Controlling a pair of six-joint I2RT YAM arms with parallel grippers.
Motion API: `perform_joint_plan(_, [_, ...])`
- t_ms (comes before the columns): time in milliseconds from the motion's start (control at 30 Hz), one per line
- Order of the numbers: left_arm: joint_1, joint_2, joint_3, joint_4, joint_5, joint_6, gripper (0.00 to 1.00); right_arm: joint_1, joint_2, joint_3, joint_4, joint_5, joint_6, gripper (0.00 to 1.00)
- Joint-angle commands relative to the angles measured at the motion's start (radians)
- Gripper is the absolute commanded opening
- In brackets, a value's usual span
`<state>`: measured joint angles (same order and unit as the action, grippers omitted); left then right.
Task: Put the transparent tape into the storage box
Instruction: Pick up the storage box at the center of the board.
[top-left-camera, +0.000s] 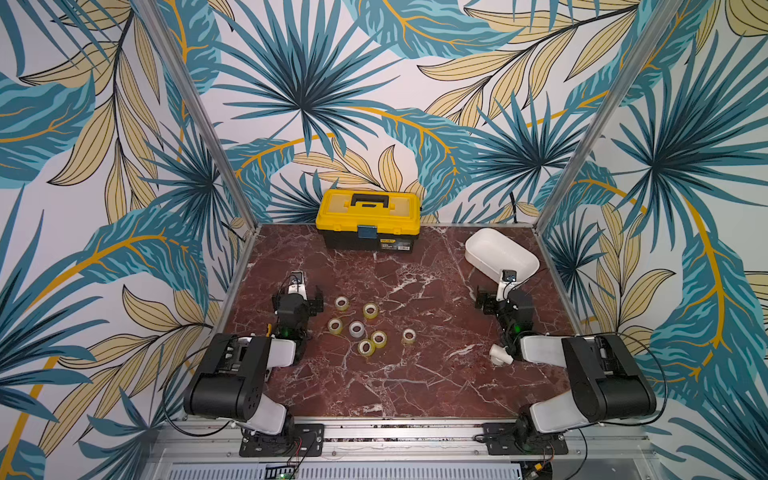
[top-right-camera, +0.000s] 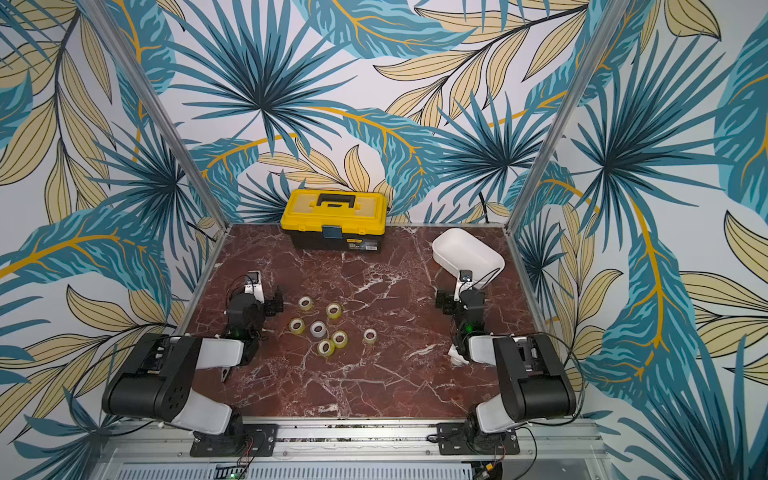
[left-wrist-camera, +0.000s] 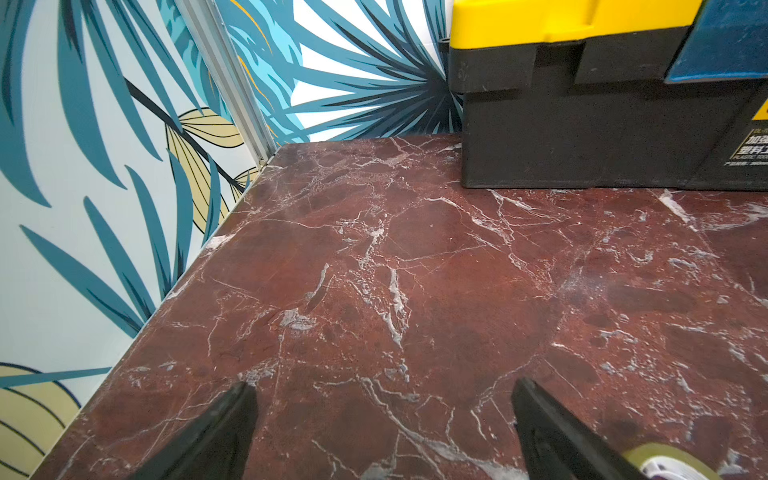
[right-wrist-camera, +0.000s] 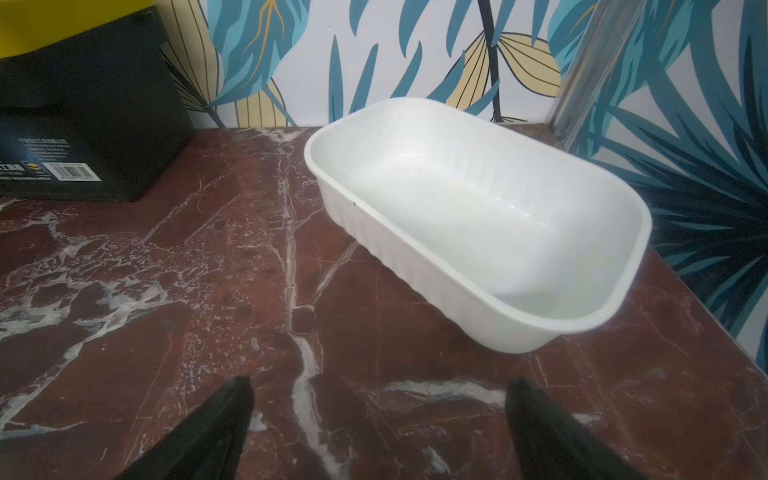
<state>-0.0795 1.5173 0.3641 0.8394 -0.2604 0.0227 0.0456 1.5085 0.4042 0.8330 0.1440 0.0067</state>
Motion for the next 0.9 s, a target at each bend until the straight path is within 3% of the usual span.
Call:
perform_joint_plan(0, [-0.002, 0.001, 0.032, 0.003, 0.012, 0.009, 1.00, -0.004, -0.004, 0.005, 0.014, -0.008, 0.004, 1.00])
perform_joint_plan(667, [-0.002, 0.000, 0.031, 0.008, 0.012, 0.009, 1.00, -0.004, -0.005, 0.004, 0.016, -0.005, 0.003, 1.00])
perform_joint_plan(800, [-0.002, -0.072, 0.060, -0.102, 0.001, 0.004, 1.00, -0.004, -0.040, 0.033, -0.052, 0.115, 0.038, 1.00])
perform_joint_plan(867, [-0.002, -0.114, 0.069, -0.145, 0.007, 0.009, 1.00, -0.004, -0.085, 0.122, -0.273, 0.197, 0.080, 1.00])
